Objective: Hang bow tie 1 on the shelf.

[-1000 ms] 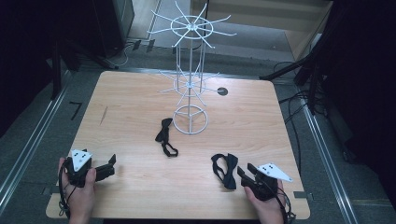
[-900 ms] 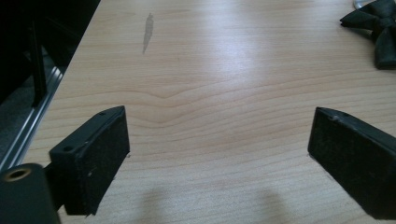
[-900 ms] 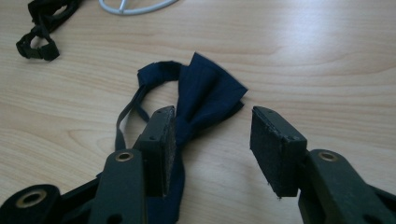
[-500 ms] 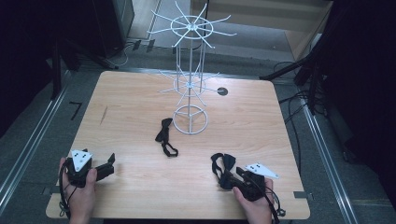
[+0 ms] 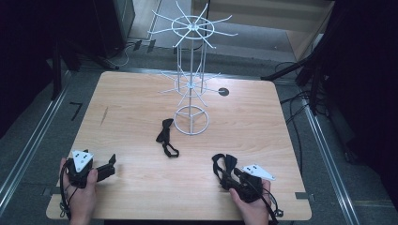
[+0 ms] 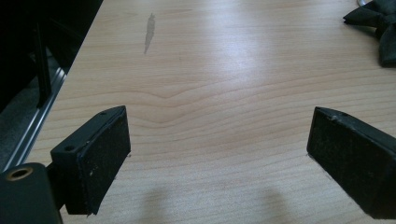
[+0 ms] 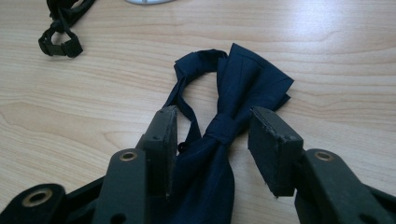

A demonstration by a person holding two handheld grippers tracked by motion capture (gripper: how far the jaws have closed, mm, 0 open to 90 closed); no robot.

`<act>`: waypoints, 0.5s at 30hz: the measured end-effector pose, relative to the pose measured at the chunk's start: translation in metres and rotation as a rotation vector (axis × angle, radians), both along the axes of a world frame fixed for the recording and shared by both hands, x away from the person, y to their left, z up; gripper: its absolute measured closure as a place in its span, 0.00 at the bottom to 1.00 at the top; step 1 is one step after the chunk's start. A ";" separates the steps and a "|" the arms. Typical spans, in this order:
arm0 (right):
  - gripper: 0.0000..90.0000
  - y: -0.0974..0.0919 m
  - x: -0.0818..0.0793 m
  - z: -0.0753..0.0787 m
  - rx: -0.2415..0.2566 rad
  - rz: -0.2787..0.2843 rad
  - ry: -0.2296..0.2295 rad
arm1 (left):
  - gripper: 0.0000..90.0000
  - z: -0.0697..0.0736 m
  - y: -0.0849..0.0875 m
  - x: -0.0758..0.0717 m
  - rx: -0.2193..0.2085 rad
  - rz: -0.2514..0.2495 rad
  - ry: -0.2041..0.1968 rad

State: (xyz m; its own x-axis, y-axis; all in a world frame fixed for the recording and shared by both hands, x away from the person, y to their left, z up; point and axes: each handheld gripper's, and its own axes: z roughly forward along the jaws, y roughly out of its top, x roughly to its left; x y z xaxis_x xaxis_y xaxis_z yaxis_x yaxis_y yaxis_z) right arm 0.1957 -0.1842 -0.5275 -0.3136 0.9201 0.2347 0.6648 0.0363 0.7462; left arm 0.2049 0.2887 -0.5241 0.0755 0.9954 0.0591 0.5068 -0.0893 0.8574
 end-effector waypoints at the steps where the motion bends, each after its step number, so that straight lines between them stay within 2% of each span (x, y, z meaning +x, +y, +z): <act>1: 0.60 0.001 0.000 -0.001 -0.004 0.000 -0.001 | 0.08 0.000 0.000 0.000 0.002 0.000 0.001; 5: 0.60 0.003 0.002 -0.006 -0.026 0.003 0.010 | 0.08 0.000 0.000 0.000 0.003 -0.004 0.001; 10: 0.62 0.000 0.004 -0.010 -0.059 -0.022 0.023 | 0.08 0.000 0.000 0.000 0.002 -0.004 0.002; 15: 0.73 -0.009 0.006 -0.009 -0.091 -0.058 0.020 | 0.08 0.000 0.000 0.000 0.002 -0.005 0.003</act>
State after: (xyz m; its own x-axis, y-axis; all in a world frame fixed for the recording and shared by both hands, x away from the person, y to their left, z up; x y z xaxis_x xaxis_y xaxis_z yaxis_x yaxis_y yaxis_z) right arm 0.2019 -0.1935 -0.5365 -0.2550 0.9544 0.1555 0.6826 0.0638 0.7280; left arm 0.2049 0.2886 -0.5241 0.0806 0.9949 0.0612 0.5086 -0.0939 0.8559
